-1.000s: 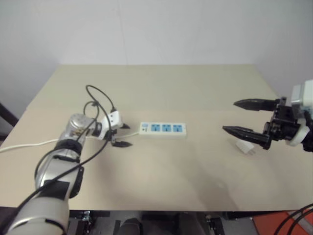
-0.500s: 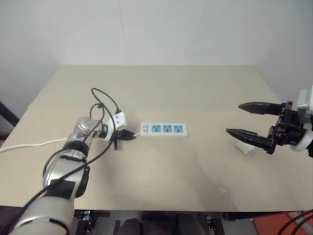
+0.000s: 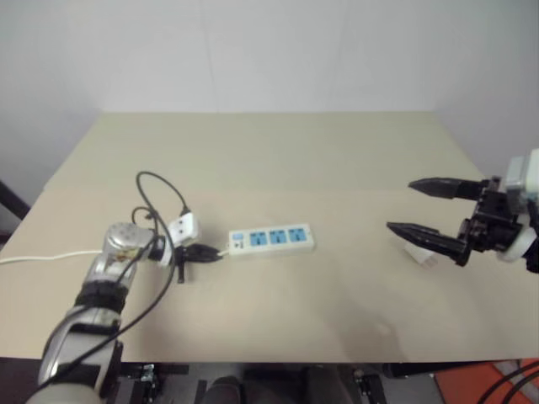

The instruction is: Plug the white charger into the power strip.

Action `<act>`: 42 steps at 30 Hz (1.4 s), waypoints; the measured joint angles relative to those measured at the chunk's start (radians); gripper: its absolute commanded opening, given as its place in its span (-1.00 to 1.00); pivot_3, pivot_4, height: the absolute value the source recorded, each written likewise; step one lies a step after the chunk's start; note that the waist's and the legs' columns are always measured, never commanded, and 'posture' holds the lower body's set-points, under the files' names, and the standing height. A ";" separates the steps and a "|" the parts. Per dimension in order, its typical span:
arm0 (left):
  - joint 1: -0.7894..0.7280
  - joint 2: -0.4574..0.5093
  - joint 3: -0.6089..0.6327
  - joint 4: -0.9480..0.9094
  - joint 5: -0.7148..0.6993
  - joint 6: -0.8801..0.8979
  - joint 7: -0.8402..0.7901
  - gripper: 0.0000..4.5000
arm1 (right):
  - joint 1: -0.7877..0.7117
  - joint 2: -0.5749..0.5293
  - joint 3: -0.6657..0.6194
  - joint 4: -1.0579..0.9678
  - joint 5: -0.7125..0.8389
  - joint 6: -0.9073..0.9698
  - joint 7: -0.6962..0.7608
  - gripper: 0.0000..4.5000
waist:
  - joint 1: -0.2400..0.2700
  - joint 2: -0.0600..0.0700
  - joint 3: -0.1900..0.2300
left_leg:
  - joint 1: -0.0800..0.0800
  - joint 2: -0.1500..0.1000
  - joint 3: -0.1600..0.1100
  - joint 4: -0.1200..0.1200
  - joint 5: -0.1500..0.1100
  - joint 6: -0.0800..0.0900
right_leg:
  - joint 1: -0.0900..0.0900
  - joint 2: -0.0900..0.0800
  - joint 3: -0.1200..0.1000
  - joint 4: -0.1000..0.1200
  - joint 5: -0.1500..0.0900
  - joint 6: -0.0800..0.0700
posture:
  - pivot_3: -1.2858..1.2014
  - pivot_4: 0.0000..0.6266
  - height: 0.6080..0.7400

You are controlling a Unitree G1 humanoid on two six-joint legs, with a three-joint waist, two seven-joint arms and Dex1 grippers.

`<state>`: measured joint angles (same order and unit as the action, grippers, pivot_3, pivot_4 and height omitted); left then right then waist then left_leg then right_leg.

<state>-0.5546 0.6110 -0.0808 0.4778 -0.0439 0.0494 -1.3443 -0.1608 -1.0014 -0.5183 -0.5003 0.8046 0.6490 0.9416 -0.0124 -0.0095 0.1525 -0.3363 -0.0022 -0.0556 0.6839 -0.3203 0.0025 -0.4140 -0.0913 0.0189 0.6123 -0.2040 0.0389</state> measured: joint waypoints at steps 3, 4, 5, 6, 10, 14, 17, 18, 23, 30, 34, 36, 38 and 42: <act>0.065 0.002 0.001 -0.130 -0.032 0.103 0.028 -0.03 | -0.004 0.001 0.010 0.000 -0.004 -0.001 -0.008 1.00 | 0.003 0.000 0.000 | 0.000 0.000 0.000 0.000 0.000 0.000 | 0.000 0.000 0.000 0.000 0.000 0.000 | 0.03 -0.52 1.00; 0.081 0.006 0.001 -0.165 -0.044 0.131 0.029 0.08 | -0.004 0.001 0.013 0.000 -0.005 -0.001 -0.011 1.00 | 0.002 0.000 0.000 | 0.000 0.000 0.000 0.000 0.000 0.000 | 0.000 0.000 0.000 -0.001 0.000 0.000 | 0.03 -0.52 1.00; 0.091 0.015 0.001 -0.191 -0.059 0.151 0.029 0.24 | -0.003 0.002 0.014 0.000 -0.005 -0.001 -0.013 1.00 | 0.001 0.000 0.000 | 0.000 0.000 0.000 0.000 0.000 0.000 | 0.000 0.000 0.000 -0.001 0.000 0.000 | 0.03 -0.52 1.00; 0.097 0.030 0.001 -0.217 -0.074 0.166 0.027 0.37 | -0.001 0.002 0.014 -0.001 -0.005 -0.001 -0.017 1.00 | 0.001 0.000 0.000 | 0.000 0.000 0.000 0.000 0.000 0.000 | 0.000 0.000 0.000 -0.001 0.000 0.000 | 0.03 -0.52 1.00; 0.097 0.136 0.058 -0.263 -0.135 0.174 -0.014 0.97 | 0.030 0.003 -0.003 -0.003 -0.004 -0.001 -0.028 1.00 | -0.001 0.000 0.000 | 0.000 0.000 0.001 0.000 0.000 0.000 | -0.001 0.000 0.000 -0.001 0.000 0.000 | 0.03 -0.52 1.00; 0.047 0.163 0.091 -0.246 -0.171 0.148 -0.030 0.99 | 0.048 0.003 -0.017 -0.006 0.003 -0.001 -0.030 1.00 | 0.004 0.000 0.000 | 0.000 0.000 0.001 0.000 0.000 0.000 | -0.001 0.000 0.000 -0.002 0.000 0.000 | 0.03 -0.52 1.00; -0.030 0.099 0.120 -0.131 -0.196 0.030 -0.017 0.99 | 0.048 0.003 -0.017 -0.009 0.003 -0.001 -0.032 1.00 | 0.011 0.000 0.000 | 0.000 0.000 0.001 0.000 0.000 0.000 | 0.000 0.000 0.000 -0.002 0.000 0.000 | 0.03 -0.52 1.00; -0.053 0.069 0.125 -0.086 -0.201 -0.007 -0.015 0.99 | 0.047 0.003 -0.017 -0.009 0.004 -0.001 -0.033 1.00 | 0.012 0.000 0.000 | 0.000 0.000 0.001 0.000 0.000 0.000 | 0.000 0.000 0.000 -0.002 0.000 0.000 | 0.03 -0.52 1.00; -0.168 -0.042 0.096 0.194 -0.197 -0.142 -0.079 0.99 | 0.034 0.003 -0.018 -0.008 0.005 -0.001 -0.040 1.00 | 0.009 -0.001 0.000 | -0.001 -0.001 0.001 0.000 0.000 0.000 | 0.000 0.000 -0.001 -0.002 0.000 0.000 | 0.03 -0.52 1.00; -0.347 -0.123 0.049 0.502 -0.125 -0.300 -0.136 0.99 | 0.037 0.003 -0.033 -0.022 0.027 0.013 -0.054 1.00 | 0.006 -0.001 0.001 | 0.000 -0.001 0.000 0.000 0.000 0.000 | 0.002 0.000 -0.001 -0.002 0.000 0.000 | 0.03 -0.52 1.00; -0.373 -0.168 0.042 0.604 -0.094 -0.369 -0.142 0.99 | 0.060 0.003 -0.063 -0.038 0.041 0.021 -0.063 1.00 | 0.001 -0.001 0.001 | -0.001 -0.001 0.000 0.000 0.000 0.001 | 0.002 0.000 -0.001 -0.002 0.000 0.000 | 0.03 -0.52 1.00; -0.374 -0.187 0.041 0.633 -0.087 -0.381 -0.158 0.99 | 0.065 0.003 -0.077 -0.045 0.045 0.033 -0.069 1.00 | 0.000 -0.001 0.001 | -0.001 -0.001 0.000 0.000 0.000 0.001 | 0.002 0.000 -0.001 -0.002 0.000 0.000 | 0.03 -0.52 1.00; -0.374 -0.196 0.041 0.639 -0.079 -0.388 -0.175 0.99 | 0.066 0.002 -0.093 -0.050 0.048 0.039 -0.072 1.00 | 0.000 -0.001 0.001 | 0.000 -0.001 0.000 0.000 0.000 0.001 | 0.002 0.000 -0.001 -0.002 0.000 0.000 | 0.03 -0.52 1.00; -0.373 -0.211 0.041 0.639 -0.073 -0.423 -0.181 0.99 | 0.076 0.002 -0.107 -0.066 0.076 0.056 -0.075 1.00 | 0.001 -0.001 0.001 | 0.000 -0.001 0.000 0.000 0.000 0.001 | 0.002 0.000 -0.001 -0.002 0.000 0.000 | 0.03 -0.52 1.00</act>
<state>-0.9281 0.3995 -0.0399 1.1170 -0.1174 -0.3737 -1.5253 -0.0847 -0.9995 -0.6249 -0.5665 0.8807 0.7050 0.8668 -0.0117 -0.0108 0.1532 -0.3367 -0.0029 -0.0555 0.6840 -0.3207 0.0034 -0.4124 -0.0914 0.0181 0.6107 -0.2040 0.0388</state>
